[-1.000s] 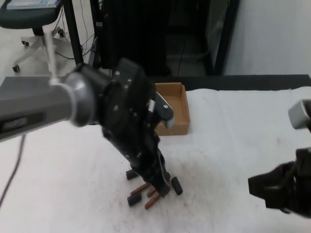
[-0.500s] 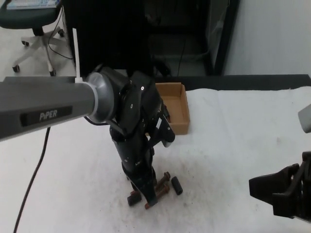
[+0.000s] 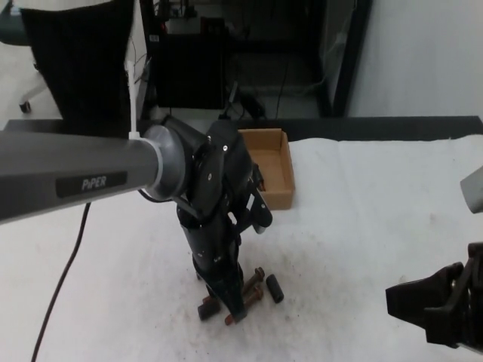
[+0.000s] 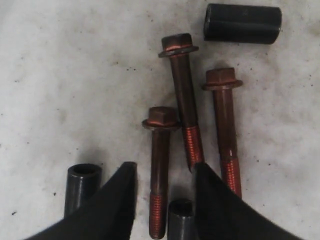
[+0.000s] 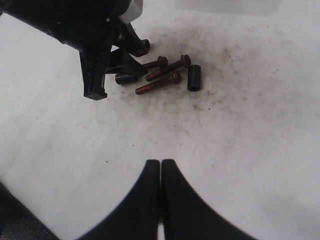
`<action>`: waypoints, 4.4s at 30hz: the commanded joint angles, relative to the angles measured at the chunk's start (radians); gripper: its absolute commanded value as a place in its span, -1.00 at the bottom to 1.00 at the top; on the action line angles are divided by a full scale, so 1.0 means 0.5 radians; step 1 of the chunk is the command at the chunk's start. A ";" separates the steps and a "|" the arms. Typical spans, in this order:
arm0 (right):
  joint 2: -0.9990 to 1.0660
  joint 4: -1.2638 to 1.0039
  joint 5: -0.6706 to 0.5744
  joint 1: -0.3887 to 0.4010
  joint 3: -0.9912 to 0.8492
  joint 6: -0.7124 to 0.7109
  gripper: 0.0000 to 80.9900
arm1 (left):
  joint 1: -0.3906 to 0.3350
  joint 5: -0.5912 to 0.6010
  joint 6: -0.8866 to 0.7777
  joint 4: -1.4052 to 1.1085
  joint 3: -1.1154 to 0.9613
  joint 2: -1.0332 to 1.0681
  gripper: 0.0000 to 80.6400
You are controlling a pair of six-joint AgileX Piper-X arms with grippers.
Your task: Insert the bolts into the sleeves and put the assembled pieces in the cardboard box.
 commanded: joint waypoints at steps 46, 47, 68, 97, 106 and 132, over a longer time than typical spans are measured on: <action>-0.015 0.014 -0.031 -0.004 0.001 0.001 -0.99 | 0.202 -0.017 -0.212 -0.150 -0.013 0.135 -0.99; -0.015 0.014 -0.031 -0.004 0.001 0.001 -0.99 | 0.202 -0.017 -0.212 -0.146 -0.013 0.135 -0.99; 0.330 -0.488 -0.132 0.002 -0.013 0.001 -0.99 | 0.201 0.323 -0.750 -0.182 -0.099 -0.957 -0.99; 2.368 0.012 0.232 0.458 -1.824 -0.887 -0.05 | 0.460 -0.125 -1.117 -1.274 1.773 -3.107 -0.99; 2.615 0.019 0.387 0.512 -2.016 -1.490 -0.13 | 0.584 -0.216 -1.079 -1.229 1.772 -3.107 -0.99; 2.629 0.686 0.751 0.576 -2.094 -0.682 -0.21 | 0.584 -0.216 -0.838 -1.042 1.772 -3.107 -0.99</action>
